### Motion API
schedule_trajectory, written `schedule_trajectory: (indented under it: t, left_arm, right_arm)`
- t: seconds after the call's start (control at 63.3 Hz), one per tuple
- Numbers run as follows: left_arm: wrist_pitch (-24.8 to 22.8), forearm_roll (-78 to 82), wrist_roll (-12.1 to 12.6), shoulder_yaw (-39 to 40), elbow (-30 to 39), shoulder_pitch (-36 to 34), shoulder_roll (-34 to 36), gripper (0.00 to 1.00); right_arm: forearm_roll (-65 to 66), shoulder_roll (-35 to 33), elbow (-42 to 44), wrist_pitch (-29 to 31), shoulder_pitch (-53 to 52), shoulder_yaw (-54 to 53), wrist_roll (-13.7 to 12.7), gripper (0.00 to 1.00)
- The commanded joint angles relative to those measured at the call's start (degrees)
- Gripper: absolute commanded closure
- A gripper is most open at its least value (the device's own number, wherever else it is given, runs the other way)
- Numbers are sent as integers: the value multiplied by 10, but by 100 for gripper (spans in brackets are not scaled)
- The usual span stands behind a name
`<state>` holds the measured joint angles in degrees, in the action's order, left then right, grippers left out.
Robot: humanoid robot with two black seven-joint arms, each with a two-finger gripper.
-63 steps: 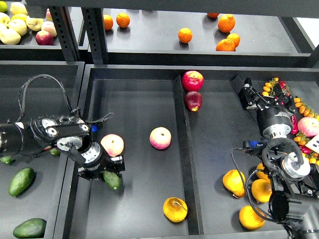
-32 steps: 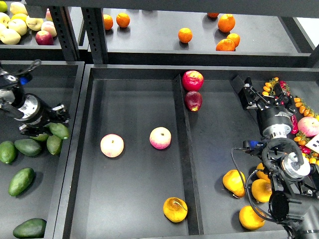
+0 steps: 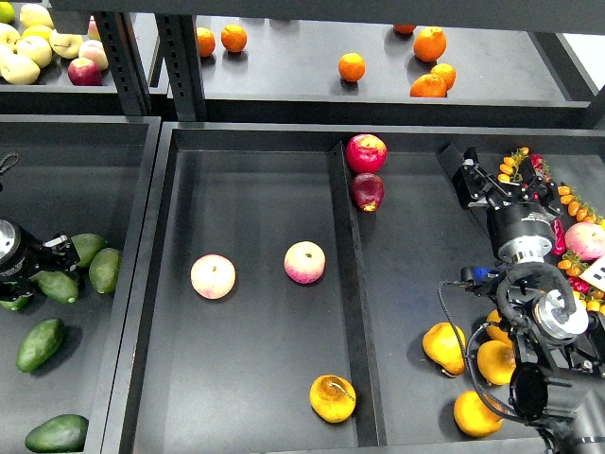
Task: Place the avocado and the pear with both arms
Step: 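Lower the avocado among the other avocados and open the left gripper, then move the right gripper over the yellow-orange pear in the middle bin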
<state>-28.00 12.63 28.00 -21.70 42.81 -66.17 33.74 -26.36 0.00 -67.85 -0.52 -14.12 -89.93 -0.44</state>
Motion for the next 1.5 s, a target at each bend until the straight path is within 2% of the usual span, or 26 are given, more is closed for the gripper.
schedule_trajectory:
  t: [0.0, 0.253, 0.316, 0.458, 0.616, 0.995, 1.043, 1.216, 1.485]
  left_arm:
    - [0, 1, 0, 9, -3, 23, -10, 54]
    - [0, 5, 0, 24, -8, 57, -22, 52]
    - [0, 14, 0, 27, -18, 64, -26, 47]
    - [0, 20, 0, 28, -27, 70, -34, 42]
    - [0, 24, 0, 28, -31, 74, -39, 32]
    - [0, 25, 0, 44, -40, 87, -46, 16]
    - [0, 24, 0, 63, -40, 83, -39, 11]
    - [0, 20, 0, 137, -35, 68, -15, 4]
    - [0, -30, 0, 247, -33, 68, 37, 2]
  right_arm:
    - [0, 0, 0, 0, 5, -2, 0, 0]
    - [0, 0, -2, 0, 6, 0, 0, 0]
    - [-1, 0, -3, 0, 6, 0, 0, 0]
    - [0, 0, -4, 0, 6, 0, 0, 0]
    - [-1, 0, -4, 0, 5, 0, 0, 0]
    - [-1, 0, -4, 0, 7, 0, 0, 0]
    - [-1, 0, -6, 0, 8, 2, 0, 0]
    - [-1, 0, -6, 0, 13, 19, -1, 0]
    - [0, 0, -6, 1, 31, 44, -3, 0]
